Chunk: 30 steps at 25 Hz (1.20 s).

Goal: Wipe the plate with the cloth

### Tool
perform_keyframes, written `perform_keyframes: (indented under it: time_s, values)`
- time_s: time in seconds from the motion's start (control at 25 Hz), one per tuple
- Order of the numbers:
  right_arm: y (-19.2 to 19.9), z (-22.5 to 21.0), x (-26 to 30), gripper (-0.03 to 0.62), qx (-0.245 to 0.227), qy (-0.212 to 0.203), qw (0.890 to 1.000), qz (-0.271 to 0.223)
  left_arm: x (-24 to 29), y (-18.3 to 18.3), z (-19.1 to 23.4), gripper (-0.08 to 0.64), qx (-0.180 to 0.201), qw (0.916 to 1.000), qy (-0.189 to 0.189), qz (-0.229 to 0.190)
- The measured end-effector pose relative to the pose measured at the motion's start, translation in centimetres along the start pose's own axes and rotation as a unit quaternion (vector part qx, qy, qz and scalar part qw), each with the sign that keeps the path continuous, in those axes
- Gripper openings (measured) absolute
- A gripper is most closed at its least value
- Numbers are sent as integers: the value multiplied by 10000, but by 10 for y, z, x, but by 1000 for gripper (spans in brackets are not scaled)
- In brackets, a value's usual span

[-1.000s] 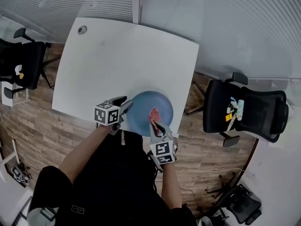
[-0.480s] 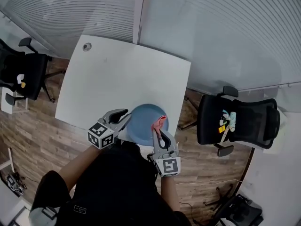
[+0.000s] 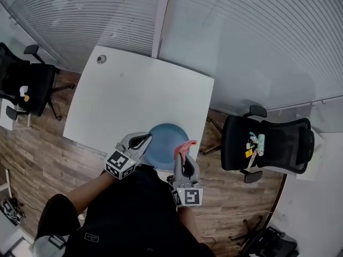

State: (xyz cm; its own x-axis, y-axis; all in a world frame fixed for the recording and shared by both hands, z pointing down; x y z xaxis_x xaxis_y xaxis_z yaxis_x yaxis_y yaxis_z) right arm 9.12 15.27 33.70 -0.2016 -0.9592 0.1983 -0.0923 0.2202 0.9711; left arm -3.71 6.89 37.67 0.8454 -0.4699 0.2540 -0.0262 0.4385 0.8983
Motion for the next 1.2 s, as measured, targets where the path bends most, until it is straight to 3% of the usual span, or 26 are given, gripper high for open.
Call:
perform_keyframes:
  time_s: [0.24, 1.2]
  values:
    - [-2, -7, -1, 25, -25, 195, 9998, 11, -7, -8, 2, 0, 349, 9989, -216, -223]
    - [-2, -7, -3, 25, -108, 254, 9996, 65, -5, -5, 1, 0, 274, 9994, -218, -57]
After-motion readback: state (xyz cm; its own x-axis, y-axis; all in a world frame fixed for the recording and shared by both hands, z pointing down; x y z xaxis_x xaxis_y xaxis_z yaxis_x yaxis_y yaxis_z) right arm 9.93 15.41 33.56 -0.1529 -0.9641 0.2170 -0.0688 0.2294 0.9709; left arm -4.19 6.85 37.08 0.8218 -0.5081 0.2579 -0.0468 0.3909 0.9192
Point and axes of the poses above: the fingertips, and each gripper's own axes: x forward along the fingers, z to its left, y out of its underside, the point moved 3 cm from there along -x, backward along the fingers, and after that the axes turned 1 degree about -y, right-handed, at the moved point
